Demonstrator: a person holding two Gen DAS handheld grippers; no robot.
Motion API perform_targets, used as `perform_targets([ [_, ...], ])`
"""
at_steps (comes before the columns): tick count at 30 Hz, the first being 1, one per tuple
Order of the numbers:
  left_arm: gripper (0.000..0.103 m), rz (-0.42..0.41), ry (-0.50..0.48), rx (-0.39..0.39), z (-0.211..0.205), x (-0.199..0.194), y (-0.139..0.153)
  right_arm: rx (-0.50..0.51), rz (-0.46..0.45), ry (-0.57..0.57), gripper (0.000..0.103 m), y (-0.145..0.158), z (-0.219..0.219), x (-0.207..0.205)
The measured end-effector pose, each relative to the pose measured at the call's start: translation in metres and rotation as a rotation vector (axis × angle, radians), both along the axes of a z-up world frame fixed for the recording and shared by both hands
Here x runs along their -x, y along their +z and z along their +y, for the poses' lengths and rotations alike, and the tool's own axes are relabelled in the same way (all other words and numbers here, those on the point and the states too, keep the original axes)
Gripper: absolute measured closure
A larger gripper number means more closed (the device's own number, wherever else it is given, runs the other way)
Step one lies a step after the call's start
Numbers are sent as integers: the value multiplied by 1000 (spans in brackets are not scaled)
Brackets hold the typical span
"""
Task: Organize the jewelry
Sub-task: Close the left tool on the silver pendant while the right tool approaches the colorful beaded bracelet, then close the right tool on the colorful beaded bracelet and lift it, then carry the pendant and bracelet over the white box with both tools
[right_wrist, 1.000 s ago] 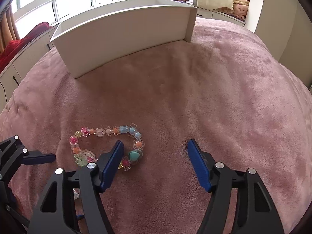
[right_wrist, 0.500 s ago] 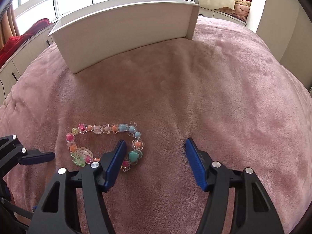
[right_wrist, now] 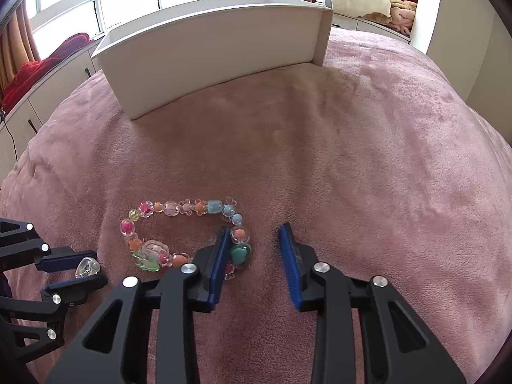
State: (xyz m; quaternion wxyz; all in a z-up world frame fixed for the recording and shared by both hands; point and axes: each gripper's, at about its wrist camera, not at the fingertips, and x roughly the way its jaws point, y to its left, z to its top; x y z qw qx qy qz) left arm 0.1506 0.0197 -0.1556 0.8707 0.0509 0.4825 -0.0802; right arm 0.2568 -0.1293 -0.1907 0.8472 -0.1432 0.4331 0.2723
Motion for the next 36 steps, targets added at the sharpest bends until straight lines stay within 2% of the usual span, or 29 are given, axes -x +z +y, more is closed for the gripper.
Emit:
perform_targets([
  [3,81,0,14,2,0,3,2,-11,15,-3,84,3,-2,4],
  [6,81,-11,37,42,4,8,9,-17,24,0,89,9,-4,7],
  [8,81,-21,39,63,6,12,15,-30,32,-2,89,14,-5,9],
  [17,81,-68,64,56,12,26,40,-66,9,-1,89,45,-5,27],
  [23,81,-121,87,55,23,34,69,-116,-46,12,89,85,2,37],
  [28,81,-183,141,71,44,40,108,-167,-97,20,89,125,11,40],
  [36,81,-249,159,59,70,43,163,-219,-190,64,89,193,33,41],
])
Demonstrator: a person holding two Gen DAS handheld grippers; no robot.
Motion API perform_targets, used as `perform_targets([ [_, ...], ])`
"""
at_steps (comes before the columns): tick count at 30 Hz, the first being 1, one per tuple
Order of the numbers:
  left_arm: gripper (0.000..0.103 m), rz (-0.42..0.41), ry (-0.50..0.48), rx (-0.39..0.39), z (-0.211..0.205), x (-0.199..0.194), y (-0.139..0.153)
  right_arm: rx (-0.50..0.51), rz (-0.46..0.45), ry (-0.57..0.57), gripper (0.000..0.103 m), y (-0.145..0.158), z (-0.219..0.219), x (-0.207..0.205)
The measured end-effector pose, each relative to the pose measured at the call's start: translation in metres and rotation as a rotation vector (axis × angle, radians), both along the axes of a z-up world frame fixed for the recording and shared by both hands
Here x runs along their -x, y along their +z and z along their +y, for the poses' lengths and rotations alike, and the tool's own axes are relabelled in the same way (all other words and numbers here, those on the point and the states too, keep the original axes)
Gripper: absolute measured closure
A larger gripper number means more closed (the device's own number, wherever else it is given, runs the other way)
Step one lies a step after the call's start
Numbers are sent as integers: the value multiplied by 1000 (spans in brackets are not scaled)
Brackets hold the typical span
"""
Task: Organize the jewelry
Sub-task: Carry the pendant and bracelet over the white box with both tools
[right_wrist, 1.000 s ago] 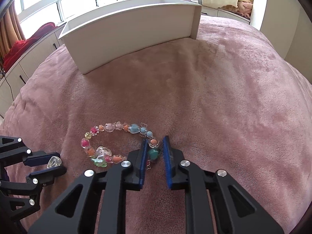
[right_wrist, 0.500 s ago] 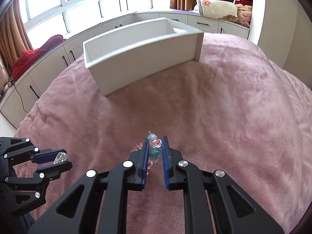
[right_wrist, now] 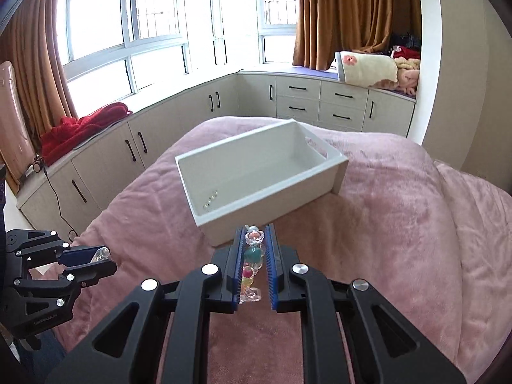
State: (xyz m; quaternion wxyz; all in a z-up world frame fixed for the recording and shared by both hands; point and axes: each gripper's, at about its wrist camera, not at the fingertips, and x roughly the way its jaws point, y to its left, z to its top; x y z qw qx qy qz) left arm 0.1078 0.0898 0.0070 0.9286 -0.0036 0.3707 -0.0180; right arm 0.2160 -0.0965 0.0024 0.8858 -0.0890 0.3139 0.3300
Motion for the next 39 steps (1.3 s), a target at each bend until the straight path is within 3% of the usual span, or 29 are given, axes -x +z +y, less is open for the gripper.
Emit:
perform_targets([
  [9,81,-63,10,-32,20,-31,66,-62,-68,25,89,65,17,-14],
  [17,80,-67,13,-89,27,-73,95,-40,-113,37,89,97,39,-39],
  [39,80,74,41,-62,66,-216,85,-6,-46,-20,89,120,87,-169],
])
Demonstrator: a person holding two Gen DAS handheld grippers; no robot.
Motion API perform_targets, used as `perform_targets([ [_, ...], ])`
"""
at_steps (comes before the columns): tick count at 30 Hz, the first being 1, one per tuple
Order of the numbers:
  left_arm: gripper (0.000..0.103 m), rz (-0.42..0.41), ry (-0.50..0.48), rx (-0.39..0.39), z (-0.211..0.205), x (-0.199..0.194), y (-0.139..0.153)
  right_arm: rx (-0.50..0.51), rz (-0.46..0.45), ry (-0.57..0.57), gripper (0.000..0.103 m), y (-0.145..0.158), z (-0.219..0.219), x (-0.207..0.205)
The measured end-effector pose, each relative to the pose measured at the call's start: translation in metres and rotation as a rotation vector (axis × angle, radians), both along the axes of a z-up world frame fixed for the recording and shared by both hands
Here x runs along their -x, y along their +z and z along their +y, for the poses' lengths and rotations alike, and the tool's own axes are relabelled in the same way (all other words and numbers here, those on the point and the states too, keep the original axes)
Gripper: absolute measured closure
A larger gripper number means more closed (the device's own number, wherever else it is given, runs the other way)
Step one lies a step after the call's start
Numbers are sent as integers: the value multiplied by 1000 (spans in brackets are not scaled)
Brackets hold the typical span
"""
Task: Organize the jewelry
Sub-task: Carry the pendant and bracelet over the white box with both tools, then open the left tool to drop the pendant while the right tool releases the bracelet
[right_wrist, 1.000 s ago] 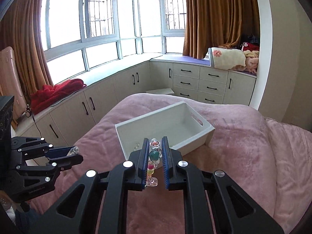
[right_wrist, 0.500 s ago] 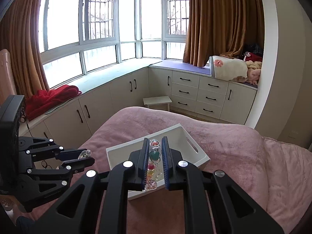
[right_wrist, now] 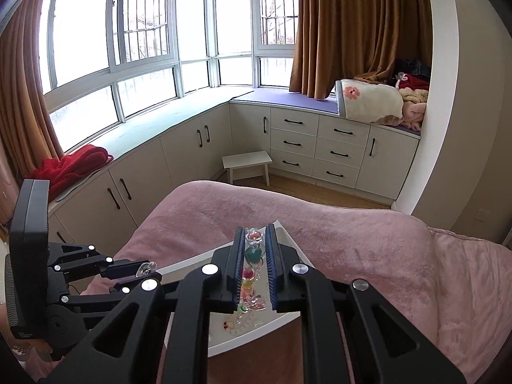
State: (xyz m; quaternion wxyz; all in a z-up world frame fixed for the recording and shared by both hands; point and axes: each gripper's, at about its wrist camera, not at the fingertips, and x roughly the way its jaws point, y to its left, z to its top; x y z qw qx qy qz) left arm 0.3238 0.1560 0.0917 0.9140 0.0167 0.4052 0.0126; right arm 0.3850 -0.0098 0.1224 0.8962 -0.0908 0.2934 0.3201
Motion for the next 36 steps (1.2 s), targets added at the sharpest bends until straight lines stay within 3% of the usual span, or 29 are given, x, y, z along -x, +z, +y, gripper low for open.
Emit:
perform_targets([
  [8,80,38,24,-31,15,-44,-21,37,37,-23,89,-10,28,-45],
  [15,80,93,32,-12,25,-69,-53,73,91,-44,89,-34,46,-83],
  [28,80,236,75,-11,31,-103,-126,197,209,-91,89,-120,64,-126],
  [36,80,271,65,-18,23,-110,-141,249,259,-103,89,-154,68,-125],
])
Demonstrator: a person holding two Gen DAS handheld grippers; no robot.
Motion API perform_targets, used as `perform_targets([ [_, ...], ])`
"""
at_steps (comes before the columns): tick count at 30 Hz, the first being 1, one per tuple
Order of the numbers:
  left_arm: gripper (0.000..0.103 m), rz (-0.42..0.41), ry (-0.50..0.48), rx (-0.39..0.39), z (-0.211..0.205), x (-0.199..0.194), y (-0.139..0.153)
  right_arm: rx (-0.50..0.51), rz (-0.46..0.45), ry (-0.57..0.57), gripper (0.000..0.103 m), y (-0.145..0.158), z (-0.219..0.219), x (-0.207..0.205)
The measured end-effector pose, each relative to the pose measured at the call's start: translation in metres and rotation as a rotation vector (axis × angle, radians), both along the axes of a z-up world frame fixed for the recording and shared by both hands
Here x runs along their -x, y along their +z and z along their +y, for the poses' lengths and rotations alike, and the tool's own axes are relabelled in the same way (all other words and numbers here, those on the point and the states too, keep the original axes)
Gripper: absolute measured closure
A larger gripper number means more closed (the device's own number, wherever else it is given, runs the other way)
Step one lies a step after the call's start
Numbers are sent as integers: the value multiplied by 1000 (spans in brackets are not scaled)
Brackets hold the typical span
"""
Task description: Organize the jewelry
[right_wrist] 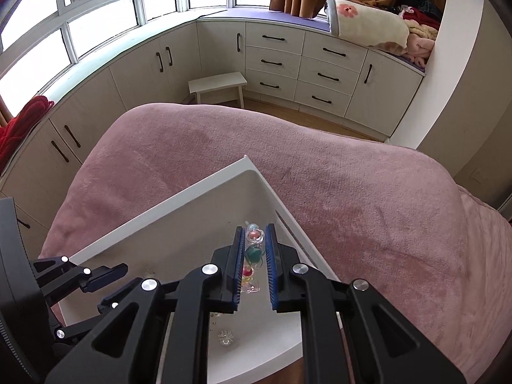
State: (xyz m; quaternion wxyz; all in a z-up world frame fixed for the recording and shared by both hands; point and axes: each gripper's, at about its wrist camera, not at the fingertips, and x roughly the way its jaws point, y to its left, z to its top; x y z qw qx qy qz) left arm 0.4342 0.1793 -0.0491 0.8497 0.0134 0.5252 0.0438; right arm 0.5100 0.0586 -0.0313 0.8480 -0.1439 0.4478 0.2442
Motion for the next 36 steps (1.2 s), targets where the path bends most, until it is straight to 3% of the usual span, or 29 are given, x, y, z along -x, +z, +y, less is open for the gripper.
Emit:
perform_targets([
  [2,79,1,2,-5,-2,-1,1,-4,0,-12,88,1,-3,0],
  [4,69,-6,6,-12,-5,0,5,-9,-3,-26,87,4,-4,1],
  [5,67,-12,8,-15,-6,2,8,-11,-4,-31,84,6,-5,3],
  [6,64,-18,9,-21,-7,4,11,-15,-5,-34,72,9,-6,4],
  [8,62,-25,6,-30,-9,8,18,-19,-32,-46,60,19,-9,9],
  [13,58,-70,11,-36,-12,21,44,-54,-94,-35,57,55,-15,23],
  [20,37,-191,31,-42,-16,53,97,-96,-237,-10,32,112,-29,64],
  [26,21,-286,27,-47,-25,92,138,-110,-346,23,10,141,-44,113],
  [28,13,-319,22,-51,-31,108,149,-115,-375,28,9,146,-50,130],
  [30,11,-362,16,-69,-35,126,158,-126,-399,30,5,149,-57,147],
  [36,10,-411,48,-73,-42,173,172,-185,-416,7,5,150,-76,189],
])
